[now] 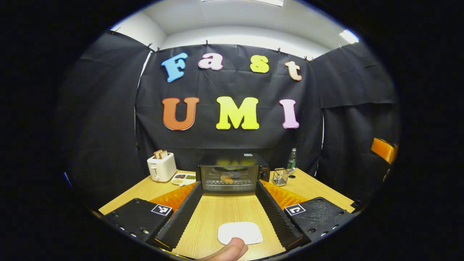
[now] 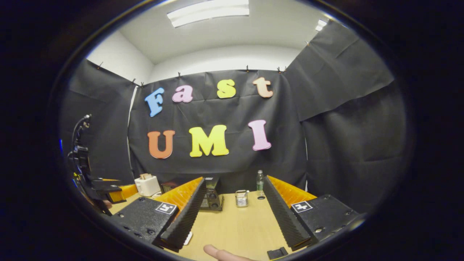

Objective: Open the electric oven with the left hand, put the food in, and close the electric oven.

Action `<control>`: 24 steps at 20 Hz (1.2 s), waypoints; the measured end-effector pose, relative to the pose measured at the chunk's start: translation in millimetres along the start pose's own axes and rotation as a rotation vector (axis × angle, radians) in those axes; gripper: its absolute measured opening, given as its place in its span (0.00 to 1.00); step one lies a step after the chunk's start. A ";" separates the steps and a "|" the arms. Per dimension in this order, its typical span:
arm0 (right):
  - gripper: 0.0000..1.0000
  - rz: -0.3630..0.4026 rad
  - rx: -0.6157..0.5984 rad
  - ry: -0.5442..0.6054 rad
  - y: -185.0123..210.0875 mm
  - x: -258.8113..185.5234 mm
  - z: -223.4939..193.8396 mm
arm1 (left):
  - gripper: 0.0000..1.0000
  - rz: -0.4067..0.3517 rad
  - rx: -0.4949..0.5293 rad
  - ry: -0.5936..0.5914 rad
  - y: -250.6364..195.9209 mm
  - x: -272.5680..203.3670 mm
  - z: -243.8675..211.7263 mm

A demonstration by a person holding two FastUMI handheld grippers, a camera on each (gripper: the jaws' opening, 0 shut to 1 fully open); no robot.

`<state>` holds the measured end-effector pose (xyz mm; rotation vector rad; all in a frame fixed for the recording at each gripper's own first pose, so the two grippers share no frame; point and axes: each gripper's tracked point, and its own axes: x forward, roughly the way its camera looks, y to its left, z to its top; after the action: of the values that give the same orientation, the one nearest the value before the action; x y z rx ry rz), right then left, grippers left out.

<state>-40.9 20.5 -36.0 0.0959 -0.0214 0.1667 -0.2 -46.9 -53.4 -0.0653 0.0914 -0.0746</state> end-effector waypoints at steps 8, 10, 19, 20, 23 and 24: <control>0.99 -0.041 -0.075 0.095 -2.7 -7.0 -25.5 | 0.95 0.082 -0.047 -0.046 36.8 -58.7 16.4; 1.00 -0.027 -0.110 0.095 -5.3 -12.2 -18.9 | 0.94 0.062 -0.057 -0.065 34.4 -64.3 22.1; 0.99 -0.058 -0.082 0.100 -21.2 -20.7 -17.1 | 0.94 0.002 0.005 -0.097 3.2 -71.9 32.3; 0.98 -0.057 -0.086 0.093 -19.9 -20.9 -13.9 | 0.94 0.005 0.005 -0.103 4.4 -74.8 31.6; 0.96 -0.046 -0.089 0.073 -12.5 -26.2 -10.6 | 0.95 0.025 -0.006 -0.107 14.1 -79.6 28.1; 0.96 -0.042 -0.083 0.068 -10.3 -27.2 -8.7 | 0.95 0.030 -0.012 -0.109 17.2 -80.8 27.2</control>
<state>-65.9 6.7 -46.4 0.0077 0.0414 0.1268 -76.7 -21.9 -20.4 -0.0799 -0.0156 -0.0401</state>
